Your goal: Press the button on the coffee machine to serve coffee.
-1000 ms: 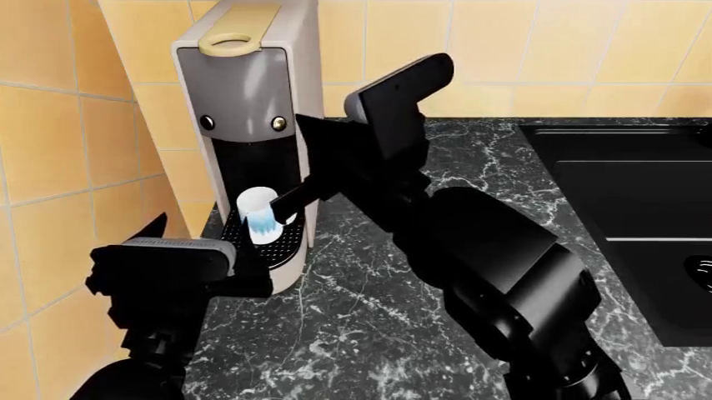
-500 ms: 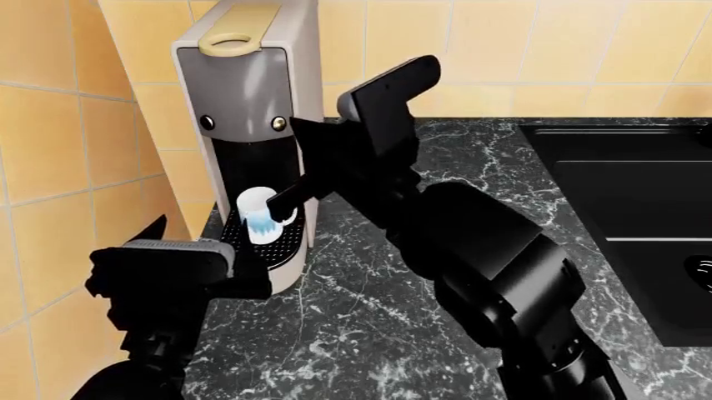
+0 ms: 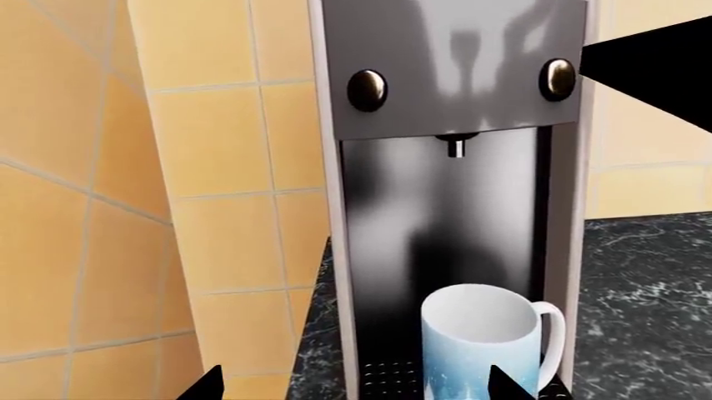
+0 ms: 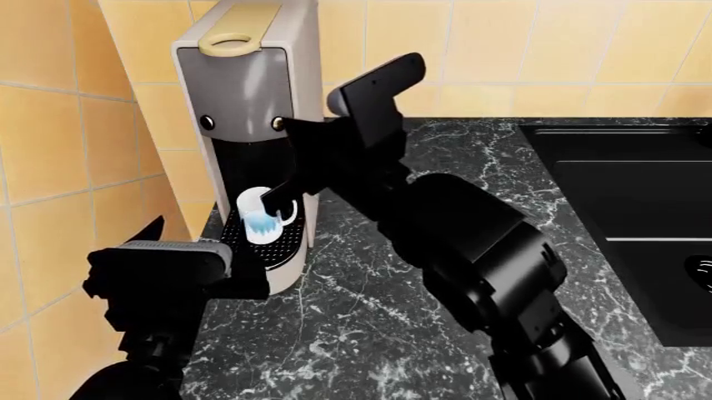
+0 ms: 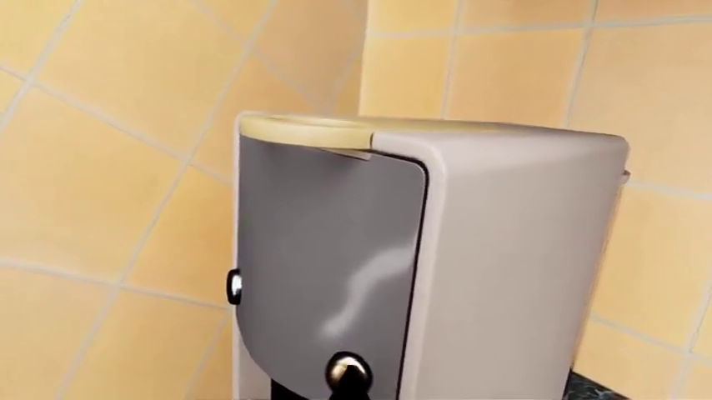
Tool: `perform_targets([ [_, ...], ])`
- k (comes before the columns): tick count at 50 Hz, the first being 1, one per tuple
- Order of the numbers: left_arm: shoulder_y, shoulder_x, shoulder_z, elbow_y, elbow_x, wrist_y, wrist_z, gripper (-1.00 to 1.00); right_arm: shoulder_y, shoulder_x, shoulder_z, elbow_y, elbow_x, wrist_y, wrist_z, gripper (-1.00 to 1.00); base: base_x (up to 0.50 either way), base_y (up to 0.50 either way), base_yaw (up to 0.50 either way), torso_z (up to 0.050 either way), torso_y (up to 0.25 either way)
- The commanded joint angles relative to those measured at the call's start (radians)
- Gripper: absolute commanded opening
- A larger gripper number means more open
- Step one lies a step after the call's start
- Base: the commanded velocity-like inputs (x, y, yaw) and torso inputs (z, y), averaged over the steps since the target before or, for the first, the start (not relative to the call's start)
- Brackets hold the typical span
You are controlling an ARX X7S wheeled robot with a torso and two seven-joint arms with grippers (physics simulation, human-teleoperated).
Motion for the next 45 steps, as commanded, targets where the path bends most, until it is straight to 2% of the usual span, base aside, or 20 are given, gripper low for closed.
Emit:
perform_targets([
  [1, 0.001, -0.004, -0.004, -0.003, -0.005, 0.005, -0.001, 1.00, 0.012, -0.007, -0.018, 0.038, 0.005, -0.017, -0.015, -1.00, 0.00, 0.00, 0.00, 0.000, 0.000],
  [32, 0.002, -0.006, 0.010, -0.021, -0.004, 0.019, -0.009, 1.00, 0.013, -0.004, -0.041, 0.070, 0.021, -0.047, -0.003, -1.00, 0.00, 0.00, 0.00, 0.000, 0.000],
  [40, 0.002, -0.008, 0.013, -0.021, -0.006, 0.018, -0.011, 1.00, -0.007, 0.023, -0.035, -0.007, 0.045, -0.019, 0.030, -1.00, 0.00, 0.00, 0.00, 0.000, 0.000],
  [45, 0.010, -0.020, 0.035, -0.020, 0.012, 0.025, -0.007, 1.00, -0.067, 0.068, -0.025, -0.154, 0.080, 0.031, 0.093, -1.00, 0.00, 0.00, 0.00, 0.000, 0.000],
])
